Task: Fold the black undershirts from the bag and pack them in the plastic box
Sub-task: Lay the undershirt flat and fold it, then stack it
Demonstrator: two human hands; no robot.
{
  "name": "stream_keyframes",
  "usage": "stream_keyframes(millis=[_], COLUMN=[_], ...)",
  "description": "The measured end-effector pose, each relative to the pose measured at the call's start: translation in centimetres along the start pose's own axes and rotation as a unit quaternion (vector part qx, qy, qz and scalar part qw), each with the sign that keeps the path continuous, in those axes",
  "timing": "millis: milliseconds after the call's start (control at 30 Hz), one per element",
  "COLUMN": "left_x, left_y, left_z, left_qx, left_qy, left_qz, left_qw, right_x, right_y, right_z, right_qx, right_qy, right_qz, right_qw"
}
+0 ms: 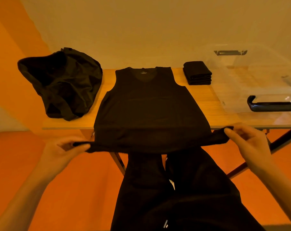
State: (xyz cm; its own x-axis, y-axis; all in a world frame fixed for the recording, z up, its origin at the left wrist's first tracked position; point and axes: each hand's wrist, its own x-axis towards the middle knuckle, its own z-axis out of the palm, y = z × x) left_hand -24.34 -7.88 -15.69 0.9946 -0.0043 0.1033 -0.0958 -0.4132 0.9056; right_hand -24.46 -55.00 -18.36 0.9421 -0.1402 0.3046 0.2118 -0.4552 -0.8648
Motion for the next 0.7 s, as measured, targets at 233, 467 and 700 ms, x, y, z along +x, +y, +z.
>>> stream_keyframes(millis=[233,467,700], left_x=[8.7,18.2,26.7], left_y=[0.6,0.6,0.9], left_z=[0.8,2.8,4.7], left_qx=[-0.042,0.077,0.276], left_qy=[0.127,0.191,0.193], left_qz=[0.043,0.012,0.046], left_qw=[0.990,0.978,0.940], right_x=[8.1,18.2,26.0], right_y=[-1.3,1.4,3.8], right_z=[3.6,6.7,9.1], right_qx=[0.013,-0.105,-0.304], right_qy=[0.101,0.156,0.126], right_qz=[0.047,0.084,0.060], right_qw=[0.994,0.979,0.942])
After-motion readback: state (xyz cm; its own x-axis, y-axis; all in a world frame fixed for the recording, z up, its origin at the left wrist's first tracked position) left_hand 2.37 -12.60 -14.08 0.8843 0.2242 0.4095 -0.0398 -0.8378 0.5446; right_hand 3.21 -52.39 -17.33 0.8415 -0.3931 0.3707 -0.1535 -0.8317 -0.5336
